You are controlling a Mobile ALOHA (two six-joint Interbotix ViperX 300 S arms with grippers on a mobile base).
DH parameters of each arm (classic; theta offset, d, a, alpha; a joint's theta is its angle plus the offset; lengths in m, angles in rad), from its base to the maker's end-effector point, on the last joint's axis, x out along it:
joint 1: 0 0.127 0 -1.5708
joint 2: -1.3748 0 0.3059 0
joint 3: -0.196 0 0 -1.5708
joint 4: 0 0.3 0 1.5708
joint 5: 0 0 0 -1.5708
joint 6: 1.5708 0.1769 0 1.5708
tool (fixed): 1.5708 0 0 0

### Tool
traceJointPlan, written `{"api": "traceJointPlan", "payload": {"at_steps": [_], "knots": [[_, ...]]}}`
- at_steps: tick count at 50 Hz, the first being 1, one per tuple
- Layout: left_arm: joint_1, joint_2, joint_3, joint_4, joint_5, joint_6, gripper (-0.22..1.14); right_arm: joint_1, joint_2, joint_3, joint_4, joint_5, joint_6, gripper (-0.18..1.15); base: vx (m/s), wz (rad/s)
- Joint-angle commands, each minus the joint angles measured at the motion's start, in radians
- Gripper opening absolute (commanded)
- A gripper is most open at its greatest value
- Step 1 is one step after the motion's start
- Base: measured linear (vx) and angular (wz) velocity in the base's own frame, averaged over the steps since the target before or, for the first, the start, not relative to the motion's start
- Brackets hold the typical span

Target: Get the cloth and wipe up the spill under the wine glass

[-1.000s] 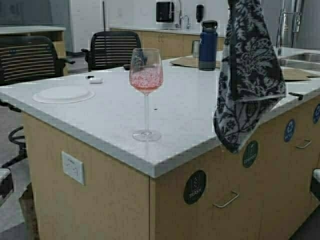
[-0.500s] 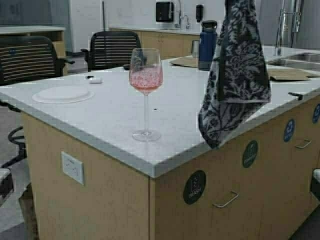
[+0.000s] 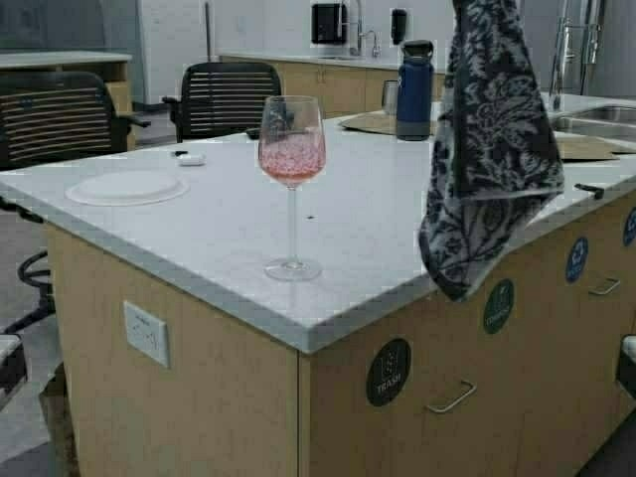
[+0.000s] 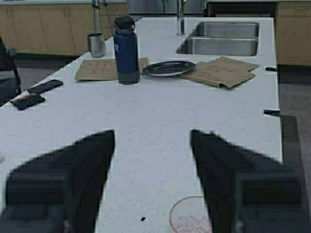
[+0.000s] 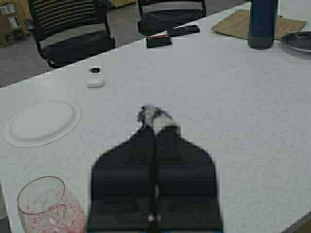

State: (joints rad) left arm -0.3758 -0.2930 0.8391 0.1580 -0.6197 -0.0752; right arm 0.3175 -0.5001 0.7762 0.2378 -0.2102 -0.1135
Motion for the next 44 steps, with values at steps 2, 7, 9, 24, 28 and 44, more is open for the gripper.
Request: {"api": "traceJointPlan", "payload": {"at_steps": [2, 7, 9, 24, 28, 44], "knots": [[-0.002, -0.015, -0.011, -0.002, -0.008, 0.000, 0.87, 0.002, -0.017, -0.031, 0.000, -0.015, 0.002, 0.06, 0.00, 0.00], [-0.002, -0.017, -0.015, -0.002, -0.008, 0.000, 0.87, 0.002, -0.017, -0.028, 0.000, -0.015, 0.002, 0.06, 0.00, 0.00], [-0.002, -0.015, -0.017, -0.002, -0.008, 0.000, 0.87, 0.002, -0.017, -0.028, 0.000, -0.015, 0.002, 0.06, 0.00, 0.00], [-0.002, -0.015, -0.018, -0.003, -0.008, -0.002, 0.87, 0.000, -0.017, -0.032, 0.000, -0.015, 0.000, 0.06, 0.00, 0.00], [-0.002, -0.017, -0.017, -0.003, -0.009, -0.003, 0.87, 0.002, -0.017, -0.032, -0.002, -0.017, 0.000, 0.06, 0.00, 0.00], [-0.002, -0.017, -0.017, -0.008, -0.008, -0.003, 0.87, 0.002, -0.017, -0.035, -0.002, -0.015, 0.002, 0.06, 0.00, 0.00]]}}
